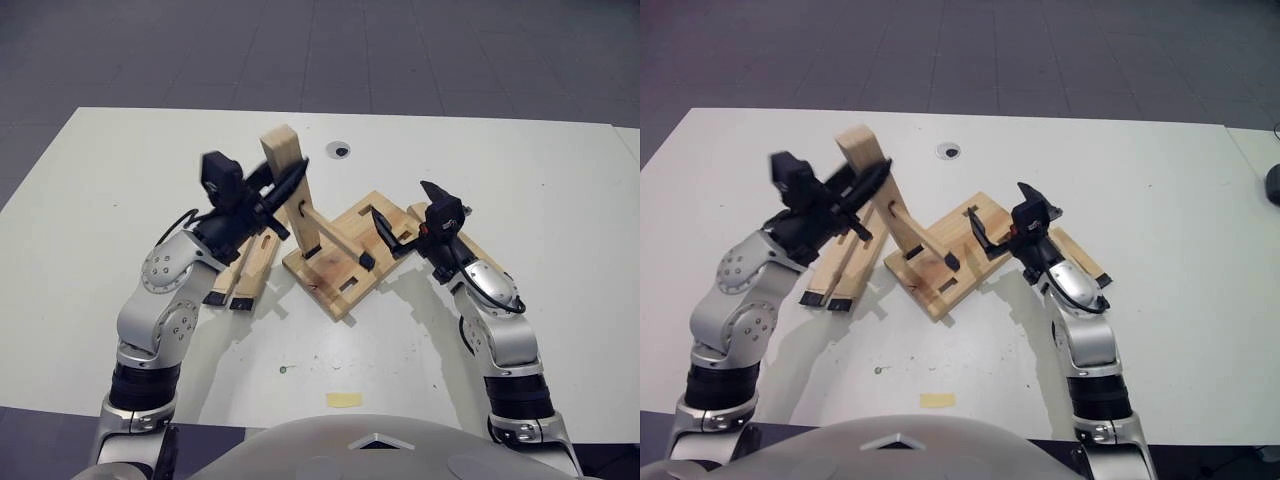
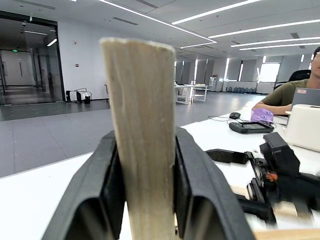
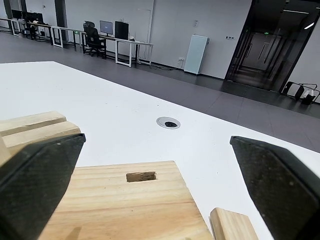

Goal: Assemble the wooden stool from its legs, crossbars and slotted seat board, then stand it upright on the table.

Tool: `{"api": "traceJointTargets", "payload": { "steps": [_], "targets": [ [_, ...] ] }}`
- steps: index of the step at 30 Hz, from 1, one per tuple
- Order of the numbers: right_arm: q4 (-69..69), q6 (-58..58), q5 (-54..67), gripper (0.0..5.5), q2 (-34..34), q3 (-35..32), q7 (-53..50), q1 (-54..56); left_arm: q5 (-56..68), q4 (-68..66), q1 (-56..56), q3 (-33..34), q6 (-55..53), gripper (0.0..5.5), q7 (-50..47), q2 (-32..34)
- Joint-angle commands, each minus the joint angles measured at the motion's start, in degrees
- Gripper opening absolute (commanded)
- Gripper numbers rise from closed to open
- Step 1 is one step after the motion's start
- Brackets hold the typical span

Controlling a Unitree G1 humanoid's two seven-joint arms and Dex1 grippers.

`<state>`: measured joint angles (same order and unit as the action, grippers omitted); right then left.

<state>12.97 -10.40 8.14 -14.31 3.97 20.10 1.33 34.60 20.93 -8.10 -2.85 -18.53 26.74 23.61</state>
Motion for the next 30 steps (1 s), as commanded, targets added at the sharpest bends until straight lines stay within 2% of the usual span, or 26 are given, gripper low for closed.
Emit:
{"api": "traceJointTargets", "payload": {
  "steps": [1,7,13,20,25,30],
  "targets": [
    [0.5,0.0,-0.5,5.40,0.5,-0.2,-0.8,0.1,-2.3,-10.3,0.1,0.5,-9.1,1.04,2.4,5.2],
    [0.6,0.1,-0.7,5.40,0.9,0.1,-1.2,0.0,-0.7,-12.7,-0.2,1.5,-10.7,1.04,1.8,3.9],
    [0.8,-0.1,-1.2,5.40,0.9,0.3,-1.3,-0.3,-3.5,-6.6,8.3,-0.7,-8.7,1.04,-8.1,-2.8],
    [0.7,-0.6,-2.3,5.40,1.5,0.5,-2.1,-0.3,-8.8,-3.5,8.4,-4.4,-9.3,1.04,-15.9,-5.5],
    [0.3,-1.2,-3.7,5.40,1.7,0.3,-3.9,-0.5,-18.4,-6.6,8.0,-7.9,-4.4,1.04,-20.3,-6.1],
    [0.5,-2.1,-4.9,5.40,2.5,0.7,-5.7,-1.4,-20.0,-8.5,10.8,-8.4,1.2,1.05,-20.3,-7.9]
  ]
}}
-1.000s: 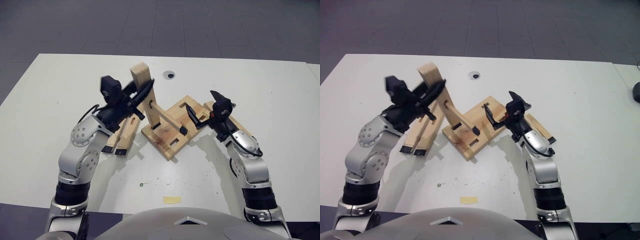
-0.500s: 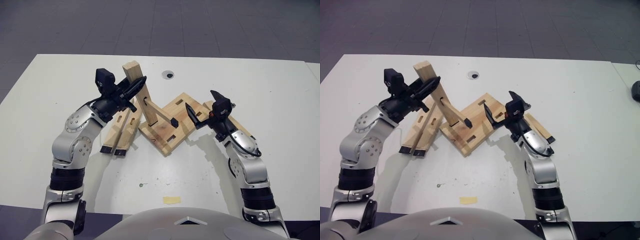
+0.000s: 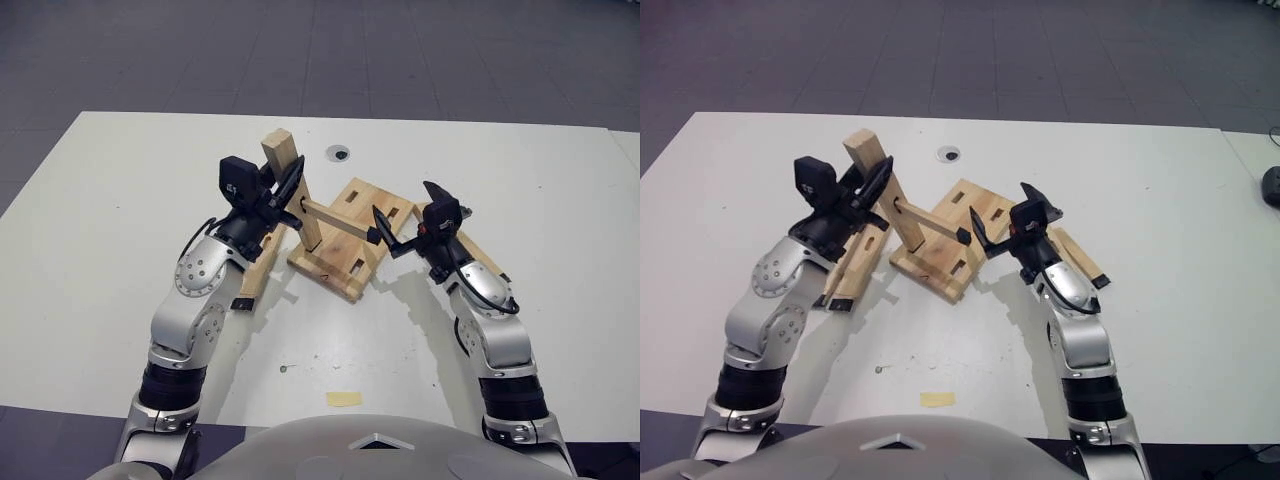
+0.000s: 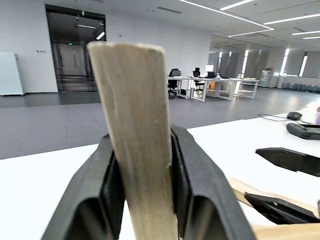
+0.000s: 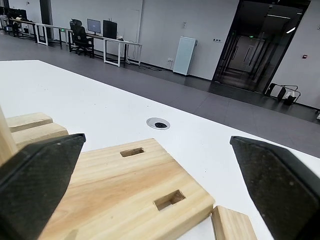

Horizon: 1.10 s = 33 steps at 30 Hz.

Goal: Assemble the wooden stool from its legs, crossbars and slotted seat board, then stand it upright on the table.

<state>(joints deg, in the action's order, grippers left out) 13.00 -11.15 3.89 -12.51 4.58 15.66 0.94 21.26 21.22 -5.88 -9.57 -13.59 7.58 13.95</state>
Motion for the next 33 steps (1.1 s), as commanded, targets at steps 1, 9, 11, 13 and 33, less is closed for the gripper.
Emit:
{"api": "traceJointTargets", "payload": {
  "steps": [1,9,11,13,33],
  "targets": [
    [0.6,-1.5,-0.7,5.40,0.9,0.1,-1.5,-1.1,-5.8,-8.8,9.4,-1.4,-3.8,1.05,-0.4,1.8],
    [0.5,-1.4,-1.1,5.40,1.7,0.2,-2.3,-0.6,4.1,-6.8,10.8,0.6,-16.5,1.05,3.8,4.9],
    [0.5,-1.2,-1.1,5.40,2.0,0.5,-2.7,-0.8,3.2,-5.9,8.3,0.6,-16.2,1.05,3.3,5.5],
    [0.6,-1.0,-1.3,5.40,2.3,0.5,-3.1,-1.1,1.5,-4.9,5.2,0.9,-14.9,1.05,2.8,6.0],
    [-2.7,1.6,-2.2,5.40,4.3,0.4,-4.8,0.0,9.1,0.1,-3.5,4.9,-17.5,2.92,9.2,2.1]
  ]
}}
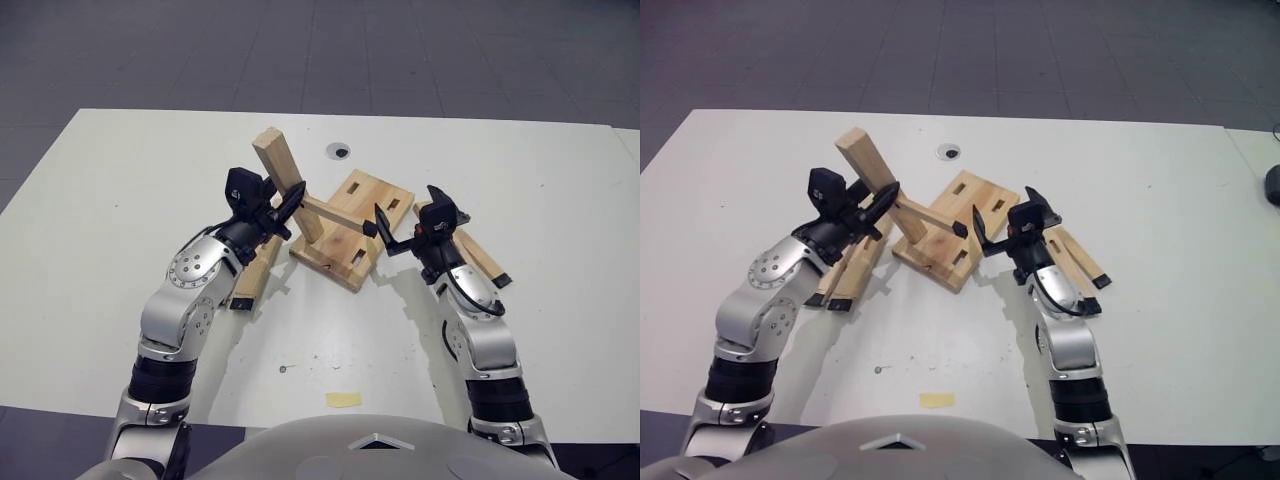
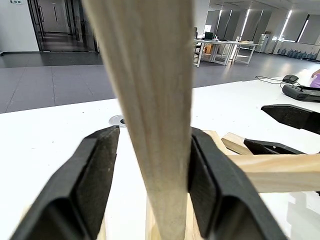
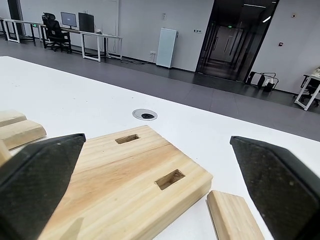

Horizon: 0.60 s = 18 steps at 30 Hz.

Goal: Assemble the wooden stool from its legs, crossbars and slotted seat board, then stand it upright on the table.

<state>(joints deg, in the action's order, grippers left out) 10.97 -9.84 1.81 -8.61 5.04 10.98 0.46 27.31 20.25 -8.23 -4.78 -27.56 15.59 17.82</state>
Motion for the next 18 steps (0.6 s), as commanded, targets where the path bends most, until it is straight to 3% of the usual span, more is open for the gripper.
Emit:
{"api": "traceJointTargets", "payload": {
  "steps": [1,8,13,18],
  "targets": [
    [-0.8,0.4,0.0,5.40,0.4,-0.1,-0.1,0.4,3.8,1.7,-1.8,0.4,-4.1,3.14,1.3,-2.1],
    [-1.2,0.6,0.0,5.40,0.9,0.1,0.1,0.3,7.5,4.8,-9.7,5.5,-8.2,4.38,-0.6,-2.6],
    [-1.4,0.7,0.0,5.40,0.7,-0.3,0.1,0.3,12.4,5.2,-19.0,14.5,-12.7,5.31,-1.9,2.1],
    [-1.3,0.6,-0.2,5.40,0.5,-0.2,0.1,-0.8,23.5,3.2,-33.4,26.1,-18.5,5.38,-4.4,9.5]
  ]
}}
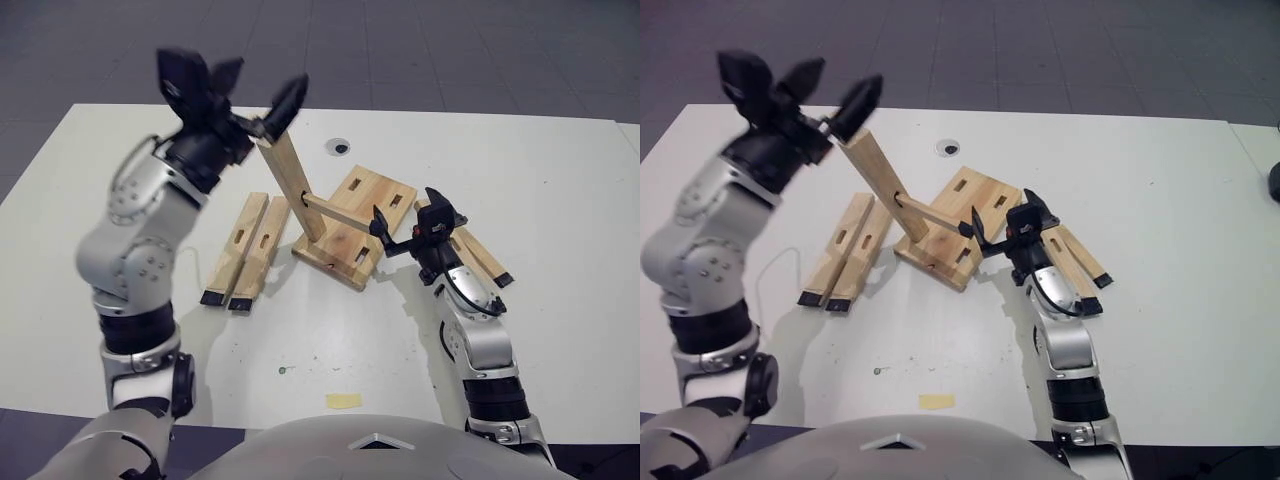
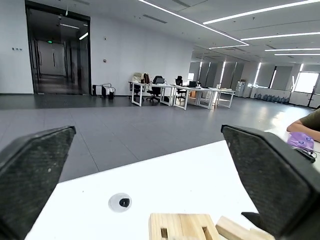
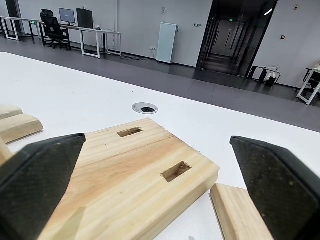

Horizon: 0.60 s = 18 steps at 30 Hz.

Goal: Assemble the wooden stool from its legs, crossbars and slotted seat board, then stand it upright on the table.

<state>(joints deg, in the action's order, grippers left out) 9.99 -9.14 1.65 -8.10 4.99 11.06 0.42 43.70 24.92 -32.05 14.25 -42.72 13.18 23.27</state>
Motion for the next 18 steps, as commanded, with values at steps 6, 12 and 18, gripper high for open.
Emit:
{"api": "traceJointTargets", "payload": {
  "steps": [6,12,18],
  "targets": [
    [-0.4,0.2,-0.3,5.40,0.4,-0.1,-0.5,-1.5,-4.4,-14.0,0.6,2.9,-4.2,5.38,-0.2,13.6],
    [0.2,0.0,-0.2,5.40,0.0,-0.3,-0.4,-2.8,-14.7,-18.5,19.2,-7.8,0.0,5.38,5.9,13.0],
    [1.1,-0.4,-0.3,5.40,0.3,-0.2,-0.9,-4.0,-18.7,-17.6,22.9,-13.1,1.0,5.38,9.7,11.6]
  ]
}}
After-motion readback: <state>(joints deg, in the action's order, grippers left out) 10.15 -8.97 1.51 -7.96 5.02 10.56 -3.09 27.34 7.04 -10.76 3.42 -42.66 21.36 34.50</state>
